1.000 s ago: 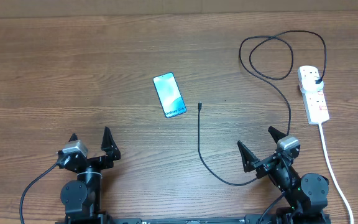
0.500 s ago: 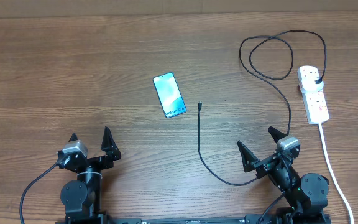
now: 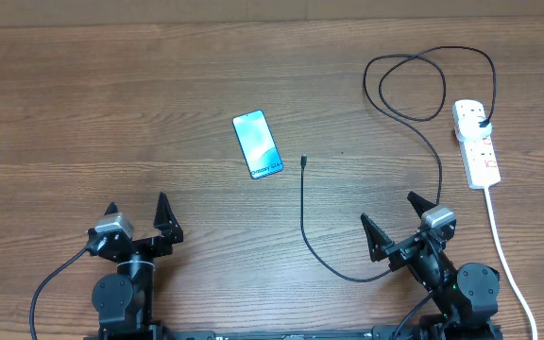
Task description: Plug charger to phone and switch on socket
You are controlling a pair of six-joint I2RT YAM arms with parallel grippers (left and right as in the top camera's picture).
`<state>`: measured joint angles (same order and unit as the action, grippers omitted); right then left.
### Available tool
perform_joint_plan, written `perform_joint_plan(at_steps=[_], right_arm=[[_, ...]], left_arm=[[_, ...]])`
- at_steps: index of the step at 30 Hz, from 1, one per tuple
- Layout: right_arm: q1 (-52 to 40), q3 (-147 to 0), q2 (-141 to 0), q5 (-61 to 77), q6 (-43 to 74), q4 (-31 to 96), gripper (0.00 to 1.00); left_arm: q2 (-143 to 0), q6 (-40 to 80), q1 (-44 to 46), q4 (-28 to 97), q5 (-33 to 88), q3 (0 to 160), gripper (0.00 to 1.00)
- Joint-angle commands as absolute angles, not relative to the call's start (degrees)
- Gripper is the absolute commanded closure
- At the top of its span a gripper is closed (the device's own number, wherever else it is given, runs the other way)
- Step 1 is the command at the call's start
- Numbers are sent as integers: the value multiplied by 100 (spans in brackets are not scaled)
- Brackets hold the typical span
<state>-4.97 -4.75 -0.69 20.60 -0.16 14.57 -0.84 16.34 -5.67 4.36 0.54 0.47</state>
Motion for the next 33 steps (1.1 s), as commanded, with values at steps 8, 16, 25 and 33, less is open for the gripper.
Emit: perform_joint_plan(at_steps=[8, 16, 25, 33], right_arm=[[-530, -454, -16, 2067, -5, 1415, 0], [-530, -454, -16, 2067, -5, 1415, 0], [-530, -454, -16, 2067, -3, 1415, 0], [-530, -454, -16, 2067, -5, 1415, 0]], left_arm=[[-25, 1522, -598, 445, -54, 27, 1], [-25, 1776, -598, 425, 244, 27, 0], [-110, 1566, -591, 320, 1717, 51, 0], [-915, 1352, -274, 320, 1741, 530, 0]])
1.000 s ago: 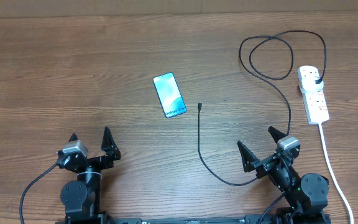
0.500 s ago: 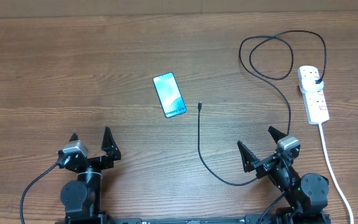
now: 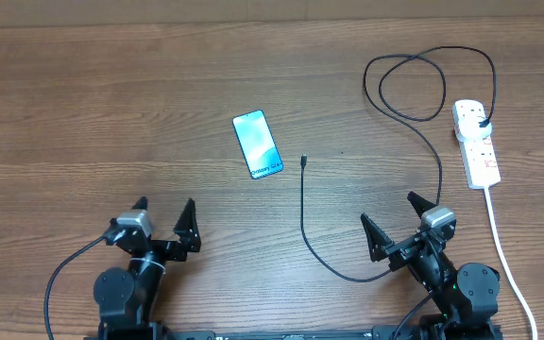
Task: Plug charger to phone and switch on socket
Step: 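Move the left gripper over the phone and lower onto it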
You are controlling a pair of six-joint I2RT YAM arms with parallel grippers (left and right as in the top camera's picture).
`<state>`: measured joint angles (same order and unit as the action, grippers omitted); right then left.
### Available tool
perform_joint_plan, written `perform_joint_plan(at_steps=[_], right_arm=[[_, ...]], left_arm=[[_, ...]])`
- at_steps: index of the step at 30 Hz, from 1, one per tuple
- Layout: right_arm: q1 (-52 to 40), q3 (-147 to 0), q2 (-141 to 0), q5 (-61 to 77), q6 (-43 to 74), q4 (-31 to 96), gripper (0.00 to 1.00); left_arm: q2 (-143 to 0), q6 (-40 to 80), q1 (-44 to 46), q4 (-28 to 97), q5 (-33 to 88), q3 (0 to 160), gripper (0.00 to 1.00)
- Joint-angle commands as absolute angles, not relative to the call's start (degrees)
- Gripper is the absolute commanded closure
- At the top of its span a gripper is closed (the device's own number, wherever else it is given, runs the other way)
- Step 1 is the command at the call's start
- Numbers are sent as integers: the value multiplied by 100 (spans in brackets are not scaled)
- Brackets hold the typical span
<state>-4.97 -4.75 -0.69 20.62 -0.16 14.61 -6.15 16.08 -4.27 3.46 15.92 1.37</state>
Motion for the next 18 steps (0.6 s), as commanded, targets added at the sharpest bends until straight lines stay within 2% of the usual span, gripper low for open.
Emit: perform_joint_plan(at_steps=[1, 9, 14, 18], right_arm=[[-530, -454, -16, 2067, -5, 1415, 0], [-530, -454, -16, 2067, -3, 1415, 0], [-530, -454, -16, 2067, -5, 1415, 0], [-530, -454, -16, 2067, -3, 1415, 0]], left_arm=[[-1090, 1273, -198, 327, 1734, 668, 0], [-3022, 1170, 648, 585, 1031, 2008, 0], [-4460, 1179, 1601, 604, 438, 2969, 0], [-5572, 1258, 2530, 884, -504, 3848, 0]])
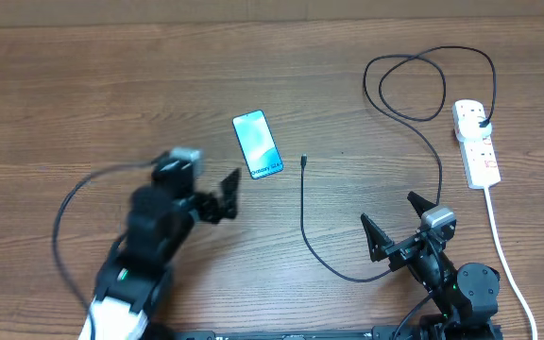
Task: Plug charger to phone and switch on socket
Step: 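Move the left gripper over the phone and lower onto it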
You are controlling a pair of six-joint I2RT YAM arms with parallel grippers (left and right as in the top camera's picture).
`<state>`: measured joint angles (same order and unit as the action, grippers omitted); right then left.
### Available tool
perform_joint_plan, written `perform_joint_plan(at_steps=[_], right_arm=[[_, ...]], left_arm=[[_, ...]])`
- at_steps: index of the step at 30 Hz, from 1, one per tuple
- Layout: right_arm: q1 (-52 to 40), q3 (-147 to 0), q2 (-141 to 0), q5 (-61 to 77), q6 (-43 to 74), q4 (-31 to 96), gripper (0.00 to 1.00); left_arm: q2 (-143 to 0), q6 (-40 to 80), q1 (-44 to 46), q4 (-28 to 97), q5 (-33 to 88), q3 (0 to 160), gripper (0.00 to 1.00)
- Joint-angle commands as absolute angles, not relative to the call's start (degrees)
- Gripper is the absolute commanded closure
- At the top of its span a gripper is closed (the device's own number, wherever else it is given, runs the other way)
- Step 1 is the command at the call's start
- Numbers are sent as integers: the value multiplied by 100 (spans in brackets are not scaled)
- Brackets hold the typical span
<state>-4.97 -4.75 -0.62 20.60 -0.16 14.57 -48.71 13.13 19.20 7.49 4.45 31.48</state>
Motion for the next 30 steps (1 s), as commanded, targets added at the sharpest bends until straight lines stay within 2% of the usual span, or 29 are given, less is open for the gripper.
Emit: perform_joint_plan(at_steps=[1, 4, 10, 27, 30], right_arm=[[-530, -454, -16, 2067, -5, 1415, 0], [-530, -454, -16, 2067, -5, 1415, 0], [-530, -454, -16, 2067, -5, 1415, 0], [-530, -454, -16, 2067, -5, 1415, 0], [-530, -454, -16, 2067, -5, 1415, 0]], left_arm=[[-5872, 1337, 2755, 1031, -801, 4108, 0], [-6893, 1691, 3267, 1717, -1570, 5024, 0], [-8204, 1848, 3341, 2641, -1638, 6121, 0], [-9616, 1861, 3334, 2390, -1092, 6265, 0], [-9712, 2628, 3321, 2305, -1090, 6283, 0]])
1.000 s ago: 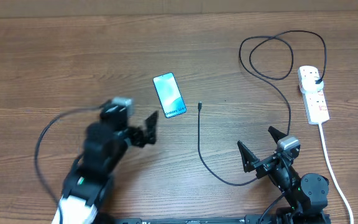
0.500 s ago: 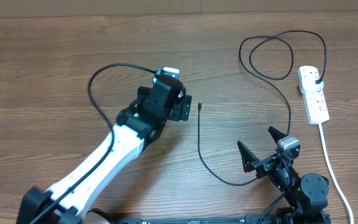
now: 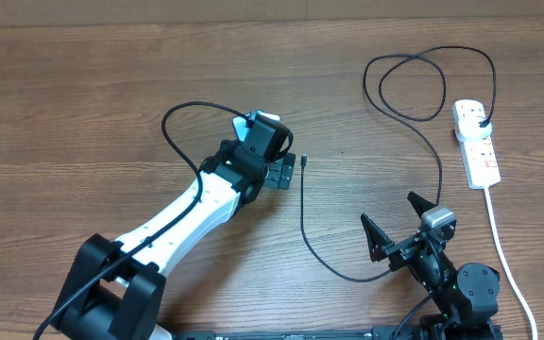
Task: Plug charger to phone and switch on socket
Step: 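Move the left gripper over the phone and lower onto it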
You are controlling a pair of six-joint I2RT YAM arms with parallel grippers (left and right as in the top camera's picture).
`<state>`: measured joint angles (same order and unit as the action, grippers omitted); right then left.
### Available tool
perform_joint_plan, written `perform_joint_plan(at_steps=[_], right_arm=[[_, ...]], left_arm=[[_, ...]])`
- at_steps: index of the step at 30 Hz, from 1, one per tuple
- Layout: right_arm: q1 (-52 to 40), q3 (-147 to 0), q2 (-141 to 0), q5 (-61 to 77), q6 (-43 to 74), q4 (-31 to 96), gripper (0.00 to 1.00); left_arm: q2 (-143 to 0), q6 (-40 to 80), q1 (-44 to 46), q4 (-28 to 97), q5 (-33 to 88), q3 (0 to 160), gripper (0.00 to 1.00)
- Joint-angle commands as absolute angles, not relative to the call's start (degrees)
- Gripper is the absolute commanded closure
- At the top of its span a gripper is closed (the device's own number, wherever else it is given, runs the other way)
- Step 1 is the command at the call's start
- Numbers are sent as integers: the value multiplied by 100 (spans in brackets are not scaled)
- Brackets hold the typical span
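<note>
My left arm reaches across the table, and its gripper (image 3: 278,174) hangs over the phone (image 3: 244,121). Only a pale blue corner of the phone shows past the wrist. The dark fingers look spread, open, with nothing seen between them. The black charger cable (image 3: 302,212) runs down the middle of the table, and its plug tip (image 3: 304,161) lies just right of the left gripper. The cable loops back to the white power strip (image 3: 477,144) at the far right, where its adapter is seated. My right gripper (image 3: 399,222) stands open near the front edge, beside the cable's lower bend.
A coil of the black cable (image 3: 414,85) lies at the back right. The white mains lead (image 3: 501,246) runs from the power strip down the right side past my right arm. The table (image 3: 83,113) is brown wood.
My left arm has gone from short of the phone's near left corner to over the phone, which it now mostly covers. The right arm, cable and power strip have not moved.
Both grippers first stood open near the front edge, with the phone and cable tip lying apart at mid-table. The left gripper then sat turned to the right, later it was close to the phone's near corner, and now it is over the phone. The right arm stayed still.
</note>
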<state>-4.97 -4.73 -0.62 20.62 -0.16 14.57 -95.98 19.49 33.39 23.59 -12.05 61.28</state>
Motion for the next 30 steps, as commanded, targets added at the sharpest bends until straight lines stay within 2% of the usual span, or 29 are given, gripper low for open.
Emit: perform_joint_plan(at_steps=[1, 7, 20, 30], right_arm=[[-530, -454, -16, 2067, -5, 1415, 0], [-530, -454, -16, 2067, -5, 1415, 0], [-530, -454, -16, 2067, -3, 1415, 0], [-530, -454, -16, 2067, -3, 1415, 0]], left_arm=[[-9749, 2987, 3284, 2311, -1070, 6311, 0], [-10178, 3966, 2762, 2613, -274, 6901, 0], [-12005, 4005, 2655, 4873, -432, 9487, 0], [-12698, 4005, 2652, 5076, -246, 9843, 0]])
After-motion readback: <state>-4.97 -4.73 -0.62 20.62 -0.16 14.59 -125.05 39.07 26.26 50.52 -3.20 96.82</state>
